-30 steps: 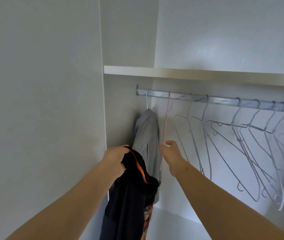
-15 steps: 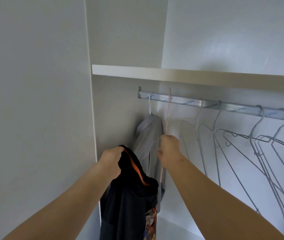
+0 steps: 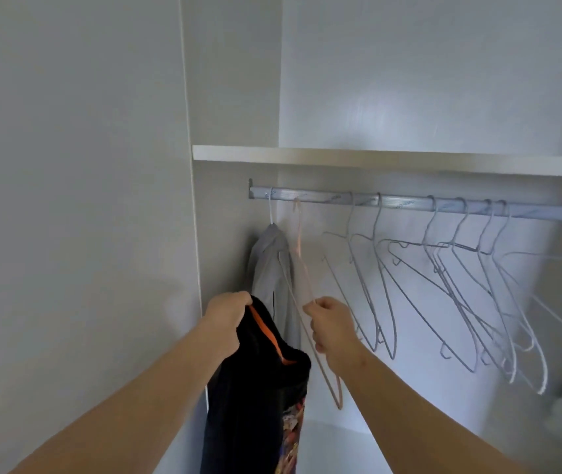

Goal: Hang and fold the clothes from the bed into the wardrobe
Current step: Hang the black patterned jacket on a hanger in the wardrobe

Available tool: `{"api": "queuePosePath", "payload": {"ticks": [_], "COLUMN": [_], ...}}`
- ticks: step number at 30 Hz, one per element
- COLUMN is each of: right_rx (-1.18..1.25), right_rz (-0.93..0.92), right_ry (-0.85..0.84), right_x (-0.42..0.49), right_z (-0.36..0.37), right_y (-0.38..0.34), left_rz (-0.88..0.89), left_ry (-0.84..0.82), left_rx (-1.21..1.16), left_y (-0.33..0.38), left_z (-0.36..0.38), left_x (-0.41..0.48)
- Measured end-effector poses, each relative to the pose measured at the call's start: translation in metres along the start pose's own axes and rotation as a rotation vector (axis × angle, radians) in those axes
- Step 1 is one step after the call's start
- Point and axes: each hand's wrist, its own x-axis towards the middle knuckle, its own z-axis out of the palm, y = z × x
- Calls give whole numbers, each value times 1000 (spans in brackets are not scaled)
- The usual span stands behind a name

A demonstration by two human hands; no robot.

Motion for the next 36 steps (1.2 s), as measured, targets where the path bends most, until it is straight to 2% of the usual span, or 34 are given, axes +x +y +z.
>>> {"api": "queuePosePath", "payload": {"ticks": [9,15,19,23,30,36], "right_rx": [-139,-378,-525,-632,-222,-104], "right_rz": [21,-56,-130,-128,-72,-147], "right_ry": [73,50,24,56,-70,46], "right_x": [-118,-167,-189,-203,-206,-205], "right_z": [-45,-98,-126,-151,-136,-147], "right_y": [27,28,18,14,-15,-9], "left_rz": [99,368,324,300,393,506], "left_ry": [-135,-243,-404,-386,-561,-410], "left_rx": [152,292,374,394,558,708], "left_y": [-18,-31,-33,-42,-59,-49], "left_z": [-17,-6,10,25,48,39], "left_x": [-61,-93,-119,-146,-183,-175]}}
